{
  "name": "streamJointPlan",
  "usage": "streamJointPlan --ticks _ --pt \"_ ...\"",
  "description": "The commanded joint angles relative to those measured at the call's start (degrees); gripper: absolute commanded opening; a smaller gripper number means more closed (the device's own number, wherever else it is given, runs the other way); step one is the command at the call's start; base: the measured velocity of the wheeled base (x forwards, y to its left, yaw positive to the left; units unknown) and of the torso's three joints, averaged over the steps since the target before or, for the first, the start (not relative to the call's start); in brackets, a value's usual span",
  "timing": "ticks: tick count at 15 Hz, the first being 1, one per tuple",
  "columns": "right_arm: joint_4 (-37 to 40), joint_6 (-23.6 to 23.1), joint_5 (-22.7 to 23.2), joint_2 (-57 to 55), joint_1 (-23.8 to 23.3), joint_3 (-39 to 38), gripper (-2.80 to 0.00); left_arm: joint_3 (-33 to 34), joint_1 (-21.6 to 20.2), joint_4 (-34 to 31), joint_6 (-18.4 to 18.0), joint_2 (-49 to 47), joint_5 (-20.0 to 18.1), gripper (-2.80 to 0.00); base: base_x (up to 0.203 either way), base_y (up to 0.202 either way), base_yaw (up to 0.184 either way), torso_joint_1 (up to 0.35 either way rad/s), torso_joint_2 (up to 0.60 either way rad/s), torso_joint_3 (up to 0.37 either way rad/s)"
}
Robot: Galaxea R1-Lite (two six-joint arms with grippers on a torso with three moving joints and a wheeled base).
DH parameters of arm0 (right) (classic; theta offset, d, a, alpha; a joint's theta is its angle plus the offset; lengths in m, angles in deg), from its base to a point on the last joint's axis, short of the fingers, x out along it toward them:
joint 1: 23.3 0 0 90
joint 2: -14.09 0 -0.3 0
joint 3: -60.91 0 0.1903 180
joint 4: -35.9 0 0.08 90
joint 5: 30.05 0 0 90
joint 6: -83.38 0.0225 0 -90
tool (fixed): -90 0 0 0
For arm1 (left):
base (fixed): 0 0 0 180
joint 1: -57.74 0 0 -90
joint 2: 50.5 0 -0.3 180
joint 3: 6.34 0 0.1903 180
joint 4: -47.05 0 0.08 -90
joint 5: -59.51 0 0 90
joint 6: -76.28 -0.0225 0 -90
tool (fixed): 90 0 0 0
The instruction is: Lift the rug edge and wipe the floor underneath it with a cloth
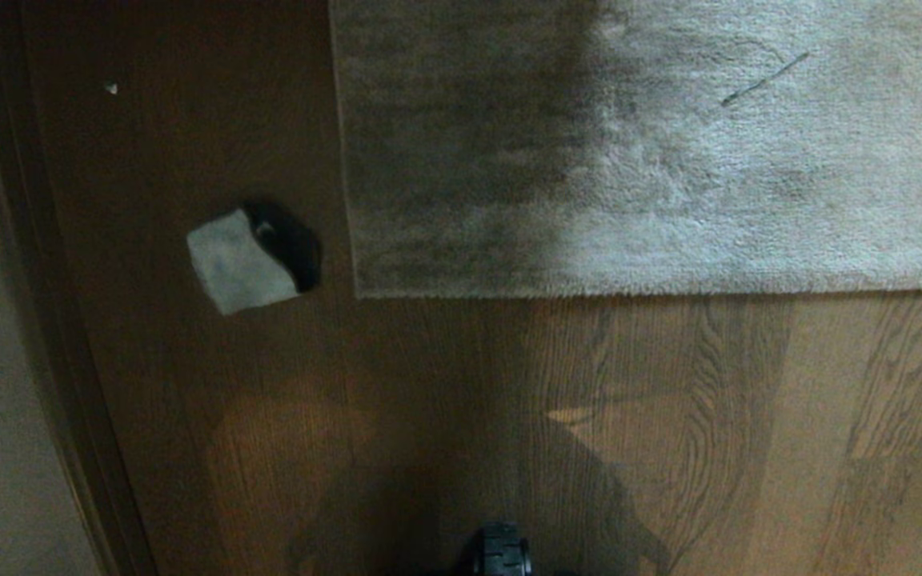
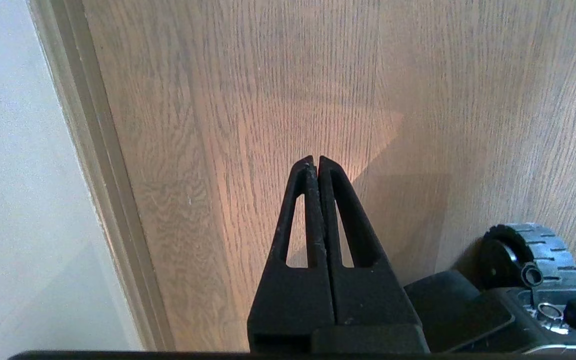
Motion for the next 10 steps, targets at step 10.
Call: streamJointPlan --ticks 10 --pt "-0.02 0.02 0.0 -0.07 0.02 0.0 -2.8 0.01 -0.01 0.04 0.01 0.18 -0.03 -2.8 0.0 0.0 0.0 0.0 0.0 0.0"
